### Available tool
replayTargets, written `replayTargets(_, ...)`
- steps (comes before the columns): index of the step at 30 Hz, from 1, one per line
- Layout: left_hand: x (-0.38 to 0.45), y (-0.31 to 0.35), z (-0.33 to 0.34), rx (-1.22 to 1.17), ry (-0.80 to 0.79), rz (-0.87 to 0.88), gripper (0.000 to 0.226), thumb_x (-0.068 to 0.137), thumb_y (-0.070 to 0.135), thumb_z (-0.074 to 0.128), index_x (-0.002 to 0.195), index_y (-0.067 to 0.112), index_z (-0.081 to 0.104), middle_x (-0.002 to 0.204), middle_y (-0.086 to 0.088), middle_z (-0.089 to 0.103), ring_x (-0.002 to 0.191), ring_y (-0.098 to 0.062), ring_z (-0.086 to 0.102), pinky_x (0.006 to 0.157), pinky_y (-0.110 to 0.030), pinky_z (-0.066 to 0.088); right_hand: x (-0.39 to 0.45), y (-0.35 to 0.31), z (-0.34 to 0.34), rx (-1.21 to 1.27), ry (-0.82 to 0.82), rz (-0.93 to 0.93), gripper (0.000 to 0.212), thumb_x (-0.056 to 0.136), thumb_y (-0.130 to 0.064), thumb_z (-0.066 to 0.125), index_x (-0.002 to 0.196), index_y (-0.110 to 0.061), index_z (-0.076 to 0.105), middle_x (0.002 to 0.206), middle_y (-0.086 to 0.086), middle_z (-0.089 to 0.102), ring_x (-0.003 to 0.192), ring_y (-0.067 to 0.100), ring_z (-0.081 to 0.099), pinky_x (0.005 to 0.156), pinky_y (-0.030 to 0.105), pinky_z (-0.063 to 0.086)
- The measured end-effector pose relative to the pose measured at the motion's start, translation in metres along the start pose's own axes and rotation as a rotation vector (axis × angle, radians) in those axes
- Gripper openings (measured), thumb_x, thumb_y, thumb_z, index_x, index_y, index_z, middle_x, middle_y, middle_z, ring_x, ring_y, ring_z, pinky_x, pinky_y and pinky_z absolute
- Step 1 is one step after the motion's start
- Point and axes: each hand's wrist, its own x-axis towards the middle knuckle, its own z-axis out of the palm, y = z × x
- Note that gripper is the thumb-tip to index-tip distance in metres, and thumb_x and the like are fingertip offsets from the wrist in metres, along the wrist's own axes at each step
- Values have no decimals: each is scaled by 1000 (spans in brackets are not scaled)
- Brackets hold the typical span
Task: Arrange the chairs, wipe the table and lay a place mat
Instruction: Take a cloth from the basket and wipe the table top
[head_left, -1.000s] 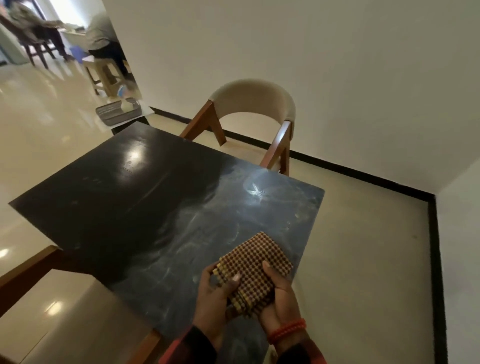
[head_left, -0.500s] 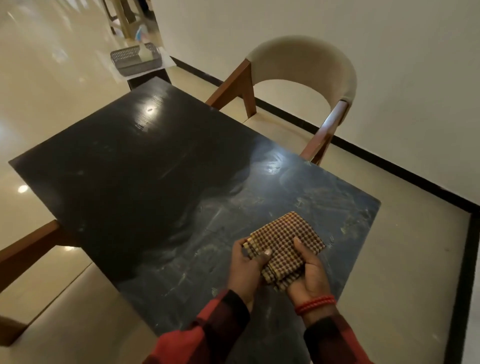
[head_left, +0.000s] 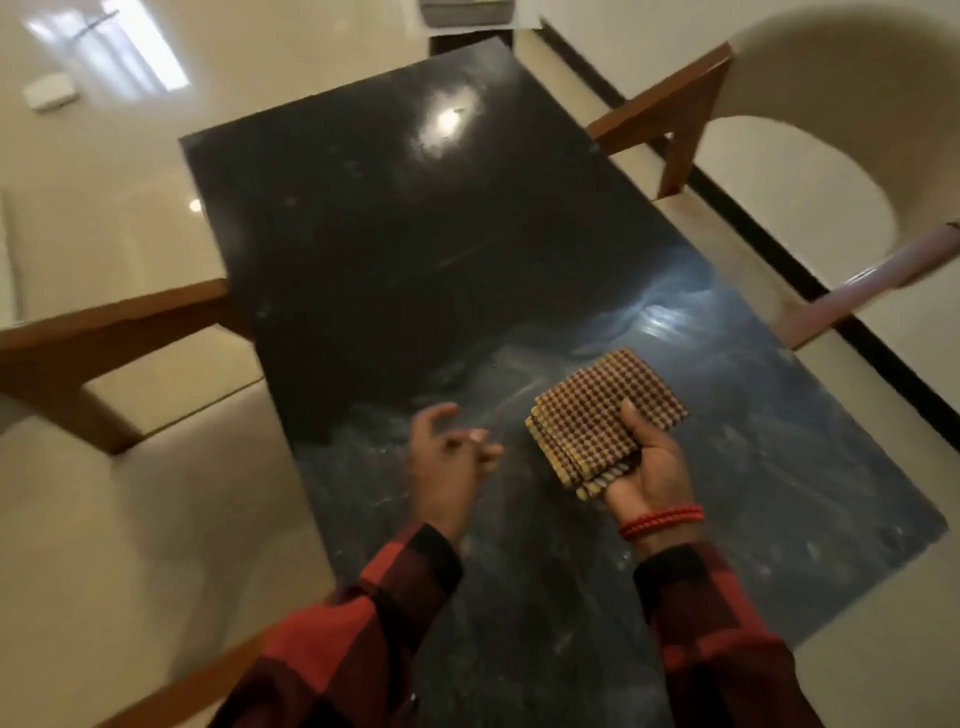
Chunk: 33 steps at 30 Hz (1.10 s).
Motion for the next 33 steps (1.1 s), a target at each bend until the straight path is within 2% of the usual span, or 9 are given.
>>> replayTargets(4, 27, 4, -91, 260, 413, 182, 25, 91, -1, 66, 111, 12, 62, 96, -10, 72, 84, -20, 75, 76, -33, 62, 36, 21, 31, -285, -133, -100, 23, 99, -3, 52, 116, -5, 68, 103, 12, 75, 92, 29, 74, 72, 53, 63)
replayTargets(10, 31, -12, -135, 438, 479, 177, 19, 93, 17, 68, 112, 22, 69, 105, 5, 71, 98, -10, 66, 96, -42, 56, 86, 59, 48, -1319, -552, -1007, 57, 88, 3, 52, 140, -21, 59, 144, -4, 59, 135, 16, 53, 116, 51, 37)
replayTargets(13, 27, -24, -138, 410, 477, 212, 26, 95, 15, 64, 121, 22, 65, 114, 6, 68, 105, -6, 63, 98, -36, 55, 92, 91, 31, -2133, -561, -872, 75, 87, -15, 53, 156, -36, 32, 166, 3, 28, 154, 27, 21, 122, 58, 12)
replayTargets(15, 27, -29, -140, 373, 488, 220, 31, 98, 17, 62, 128, 23, 62, 122, 7, 65, 109, -7, 61, 97, -31, 52, 95, 108, 16, -2422, -521, -934, 71, 94, -48, 46, 159, -39, 18, 170, 6, 9, 156, 32, 3, 122, 63, 1)
replayTargets(17, 29, -33, -146, 350, 498, 226, 32, 100, 22, 59, 132, 25, 58, 123, 12, 62, 108, -3, 59, 95, -28, 49, 96, 116, 12, -2437, -486, -973, 79, 89, -80, 28, 158, -45, 14, 171, 5, 1, 156, 33, -4, 119, 63, -6)
replayTargets(20, 30, -36, -153, 262, 465, 202, 27, 105, 26, 53, 129, 33, 59, 116, 21, 59, 104, 3, 56, 92, -24, 48, 98, 122, 17, -2445, -450, -938, 85, 81, -93, 17, 155, -52, 10, 171, 1, -7, 155, 34, -11, 117, 67, -10)
replayTargets(24, 30, -38, -161, 4, 418, 152, 22, 108, 37, 42, 107, 37, 64, 115, 12, 68, 110, -7, 65, 98, -33, 53, 90, 151, 26, -2469, -527, -976, 78, 86, -88, 11, 155, -53, 10, 171, -1, -8, 155, 34, -12, 116, 69, -9)
replayTargets(28, 34, -39, -177, -181, 312, 71, 62, 103, 59, 34, 144, 15, 50, 132, -4, 64, 120, -17, 63, 106, -39, 49, 71, 200, 34, -2444, -675, -1023, 65, 96, -75, 12, 156, -50, 16, 171, 0, -4, 155, 35, -9, 117, 69, -6)
replayTargets(33, 38, -36, -206, -402, 217, 8, 72, 100, 67, 32, 142, 11, 50, 129, -12, 66, 116, -25, 67, 103, -43, 51, 50, 246, 42, -2389, -882, -1008, 53, 103, -62, 15, 154, -49, 26, 171, 0, 1, 156, 35, -6, 116, 69, -7)
